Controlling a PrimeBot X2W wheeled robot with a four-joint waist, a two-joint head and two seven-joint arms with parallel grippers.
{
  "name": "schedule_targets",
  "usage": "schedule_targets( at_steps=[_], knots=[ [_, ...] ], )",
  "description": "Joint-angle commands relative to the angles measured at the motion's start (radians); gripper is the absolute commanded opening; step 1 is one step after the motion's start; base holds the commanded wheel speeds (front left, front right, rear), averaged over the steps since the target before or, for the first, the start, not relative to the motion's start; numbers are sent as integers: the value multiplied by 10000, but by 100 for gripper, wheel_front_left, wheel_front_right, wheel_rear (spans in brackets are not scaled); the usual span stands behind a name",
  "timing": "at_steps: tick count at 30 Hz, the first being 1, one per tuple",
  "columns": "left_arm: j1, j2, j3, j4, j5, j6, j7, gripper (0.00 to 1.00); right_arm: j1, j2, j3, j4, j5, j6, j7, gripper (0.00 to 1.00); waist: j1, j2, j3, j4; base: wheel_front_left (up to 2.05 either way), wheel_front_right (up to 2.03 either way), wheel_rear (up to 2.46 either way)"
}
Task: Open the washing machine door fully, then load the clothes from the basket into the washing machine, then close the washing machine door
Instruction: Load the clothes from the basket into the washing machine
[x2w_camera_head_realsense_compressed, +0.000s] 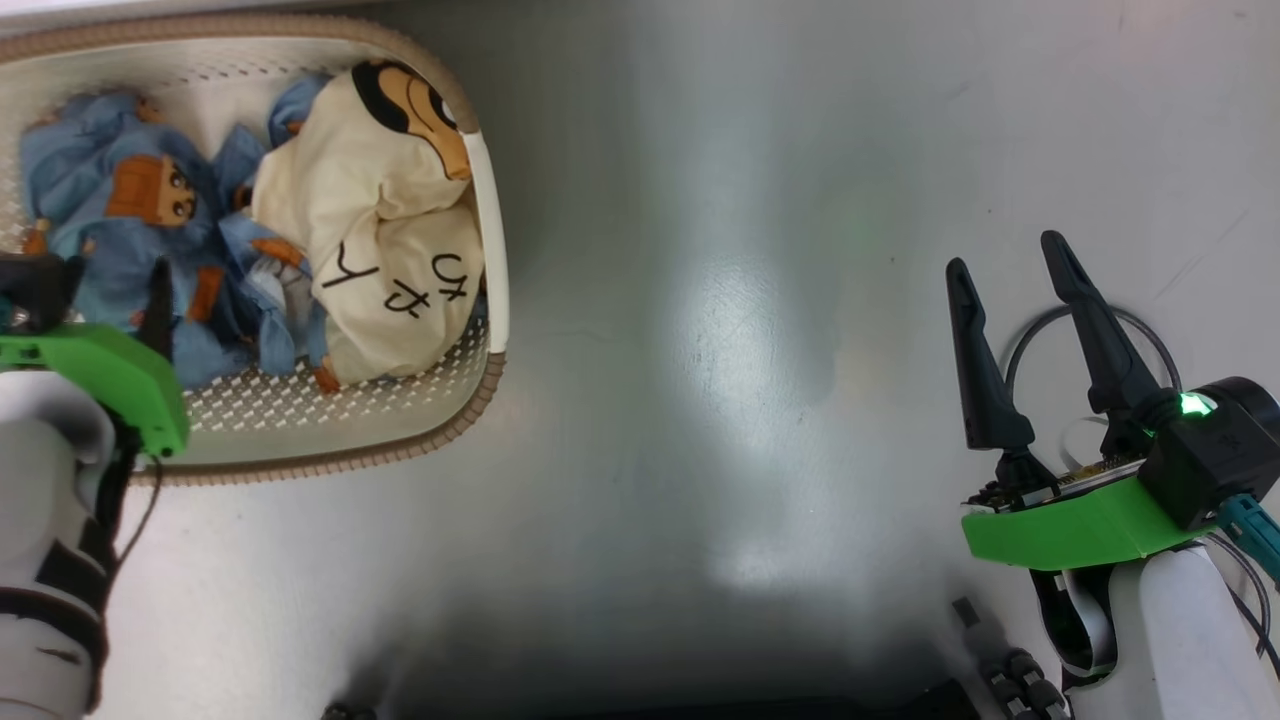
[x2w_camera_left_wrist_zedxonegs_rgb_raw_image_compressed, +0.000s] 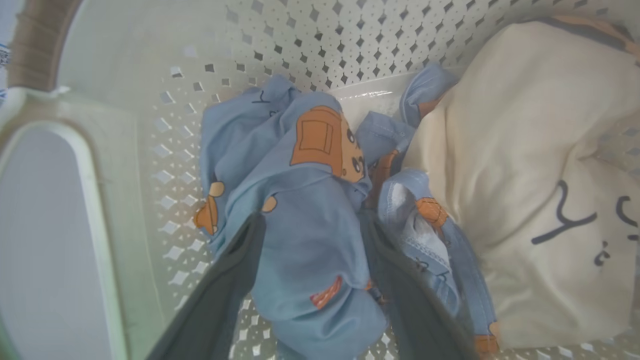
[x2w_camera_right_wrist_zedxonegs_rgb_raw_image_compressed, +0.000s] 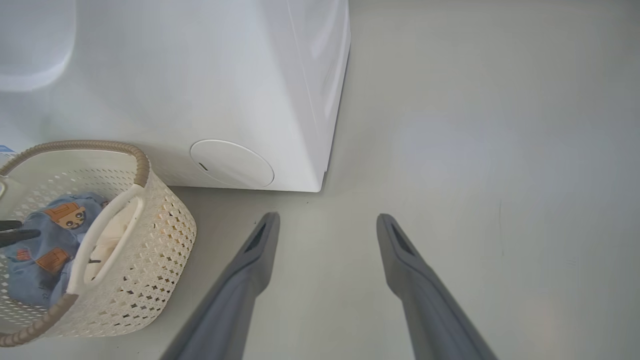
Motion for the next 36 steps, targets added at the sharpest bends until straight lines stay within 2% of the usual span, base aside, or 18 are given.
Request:
schedule_targets(
  at_steps=[1,9,16,17,19,29,36],
  knots=[
    [156,733,190,163,-45,-13,50,100,268,76,253,-226,19,14,-47,100,0,-1,116,-73,0,0,0],
    [-456,902,-133,1035,137,240,669,100,236,76,276,-288,151,14,-47,100,0,-1,421,-230,0,0,0],
    [-756,906,-133,1250,-7,422,1126,100,322,76,301,-351,160,14,-47,100,0,-1,540,-378,0,0,0],
    [-766,890,-91,1267,-72,441,1141,78,343,76,285,-362,153,14,-47,100,0,-1,539,-384,0,0,0],
    [-771,851,-85,1296,-132,448,1166,0,370,76,233,-373,124,14,-47,100,0,-1,509,-374,0,0,0],
    [-331,665,13,1359,-509,297,528,0,318,76,107,-335,122,14,-47,100,0,-1,-171,-271,0,0,0],
    [249,586,156,1048,-829,162,-18,0,383,76,150,-62,130,14,-47,100,0,-1,-1059,-182,0,0,0]
  ],
)
